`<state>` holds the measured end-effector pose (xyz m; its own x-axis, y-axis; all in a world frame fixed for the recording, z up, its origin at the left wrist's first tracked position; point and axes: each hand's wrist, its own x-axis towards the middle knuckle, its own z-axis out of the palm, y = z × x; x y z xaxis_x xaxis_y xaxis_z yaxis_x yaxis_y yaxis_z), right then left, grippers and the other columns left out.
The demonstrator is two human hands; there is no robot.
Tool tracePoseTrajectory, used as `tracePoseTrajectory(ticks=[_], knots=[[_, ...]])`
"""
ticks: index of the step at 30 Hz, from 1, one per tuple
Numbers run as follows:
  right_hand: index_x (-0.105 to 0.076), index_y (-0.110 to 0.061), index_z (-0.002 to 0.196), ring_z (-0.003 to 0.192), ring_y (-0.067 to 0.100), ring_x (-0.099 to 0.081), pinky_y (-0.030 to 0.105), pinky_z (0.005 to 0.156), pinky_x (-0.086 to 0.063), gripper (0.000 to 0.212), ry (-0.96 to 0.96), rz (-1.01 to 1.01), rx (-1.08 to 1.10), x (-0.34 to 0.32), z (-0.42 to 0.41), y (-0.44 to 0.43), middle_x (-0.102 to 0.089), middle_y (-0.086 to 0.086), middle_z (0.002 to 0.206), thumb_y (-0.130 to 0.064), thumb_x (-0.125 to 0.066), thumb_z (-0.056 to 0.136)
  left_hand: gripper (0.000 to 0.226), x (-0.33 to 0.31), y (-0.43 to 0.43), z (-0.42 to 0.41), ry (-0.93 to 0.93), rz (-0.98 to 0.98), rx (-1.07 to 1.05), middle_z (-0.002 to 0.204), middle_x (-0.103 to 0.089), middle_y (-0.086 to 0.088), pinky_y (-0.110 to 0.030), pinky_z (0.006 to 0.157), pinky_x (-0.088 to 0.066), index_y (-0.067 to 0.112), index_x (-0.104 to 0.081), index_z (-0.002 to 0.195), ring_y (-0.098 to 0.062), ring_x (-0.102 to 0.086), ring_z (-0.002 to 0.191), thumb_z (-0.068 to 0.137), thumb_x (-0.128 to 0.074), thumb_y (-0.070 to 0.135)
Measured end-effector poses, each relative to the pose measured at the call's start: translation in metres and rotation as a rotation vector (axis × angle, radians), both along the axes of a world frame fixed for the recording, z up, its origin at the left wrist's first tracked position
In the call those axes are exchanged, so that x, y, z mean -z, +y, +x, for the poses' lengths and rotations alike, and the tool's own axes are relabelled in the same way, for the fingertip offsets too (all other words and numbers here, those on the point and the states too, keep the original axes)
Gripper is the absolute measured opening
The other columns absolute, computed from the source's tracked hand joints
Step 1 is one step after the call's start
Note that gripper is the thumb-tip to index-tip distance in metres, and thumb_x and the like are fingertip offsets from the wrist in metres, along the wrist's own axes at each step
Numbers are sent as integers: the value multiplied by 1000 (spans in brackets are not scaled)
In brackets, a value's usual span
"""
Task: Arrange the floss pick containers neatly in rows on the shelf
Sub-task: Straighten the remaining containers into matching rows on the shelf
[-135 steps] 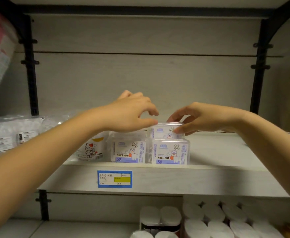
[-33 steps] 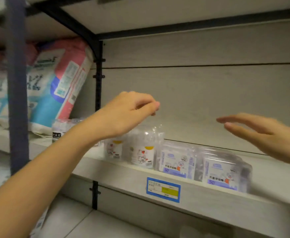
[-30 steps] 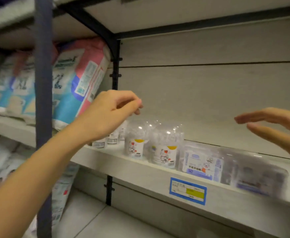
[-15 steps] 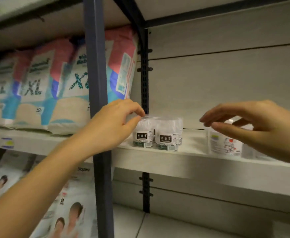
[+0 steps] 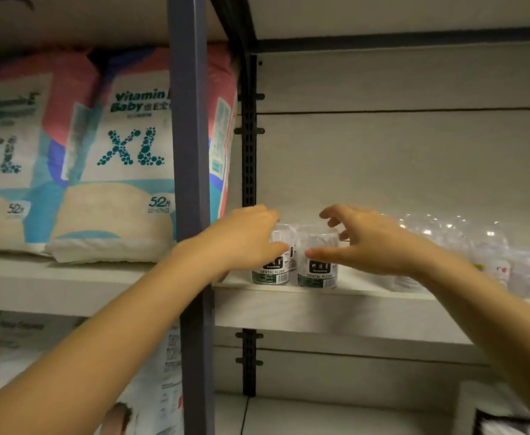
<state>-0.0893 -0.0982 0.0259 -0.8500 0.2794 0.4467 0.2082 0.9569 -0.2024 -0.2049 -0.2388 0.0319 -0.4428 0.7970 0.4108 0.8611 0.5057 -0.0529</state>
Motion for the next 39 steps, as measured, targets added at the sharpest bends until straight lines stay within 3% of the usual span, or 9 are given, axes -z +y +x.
tracePoseTrajectory(ticks=[4, 9, 16, 19, 24, 27, 30, 33, 39], knots=[[-37, -17, 134, 114, 22, -51, 31, 90, -42, 78, 34, -31, 95, 8, -15, -1, -49, 6, 136, -57, -65, 73, 53, 2, 15, -11, -13, -68, -90, 135, -45, -12, -41, 96, -43, 14, -40, 135, -30, -47, 120, 92, -43, 45], [-39, -17, 131, 111, 22, -53, 30, 87, -44, 75, 77, -78, 107, 16, -21, -1, -52, 7, 131, -51, -70, 72, 58, 10, 14, -19, -224, 36, -34, 135, -39, -12, -35, 92, -43, 18, -33, 137, -28, -50, 114, 89, -52, 44], [-43, -25, 126, 92, 14, -57, 23, 69, -47, 70, 314, -232, 2, -17, 35, -9, -52, -4, 114, -54, -69, 68, 55, 2, -16, 0, -364, 600, 220, 124, -41, 3, -32, 93, -43, 29, -44, 128, -16, -49, 112, 79, -66, 38], [-44, -33, 118, 91, 10, -62, 32, 79, -54, 71, 337, -329, -48, -23, 76, -11, -53, -10, 112, -60, -69, 57, 55, 1, -22, 18, -548, 749, 403, 120, -54, 9, -26, 80, -49, 35, -54, 116, -8, -58, 103, 66, -76, 38], [-46, -41, 113, 90, 11, -64, 35, 78, -57, 76, 309, -336, 68, -11, 149, 14, -57, -14, 110, -67, -62, 43, 68, 18, 0, 59, -648, 808, 613, 111, -62, 17, -26, 78, -49, 51, -62, 96, 4, -63, 95, 32, -78, 67], [-49, -43, 115, 94, 9, -64, 36, 82, -56, 75, 273, -327, 149, -5, 199, 44, -59, -14, 114, -71, -62, 47, 68, 26, 28, 88, -635, 787, 661, 111, -63, 17, -26, 74, -55, 51, -62, 98, 5, -62, 97, 33, -75, 66], [-48, -50, 100, 83, -1, -66, 19, 65, -56, 56, 265, -377, 187, 0, 251, 77, -62, -18, 103, -72, -61, 50, 72, 31, 59, 121, -624, 737, 740, 107, -64, 24, -14, 58, -54, 51, -61, 101, 9, -64, 91, 33, -74, 72], [-46, -48, 103, 79, -1, -66, 11, 52, -49, 57, 330, -405, 220, 1, 297, 123, -57, -21, 100, -63, -59, 49, 73, 35, 98, 157, -593, 755, 763, 109, -64, 21, -17, 65, -57, 50, -62, 102, 8, -63, 94, 34, -74, 74], [-46, -36, 118, 90, 8, -60, 26, 70, -52, 72, 410, -332, 220, -2, 343, 235, -56, -13, 104, -62, -60, 52, 65, 42, 182, 234, -601, 864, 726, 105, -64, 16, -13, 68, -54, 49, -63, 98, 1, -66, 91, 36, -77, 62]])
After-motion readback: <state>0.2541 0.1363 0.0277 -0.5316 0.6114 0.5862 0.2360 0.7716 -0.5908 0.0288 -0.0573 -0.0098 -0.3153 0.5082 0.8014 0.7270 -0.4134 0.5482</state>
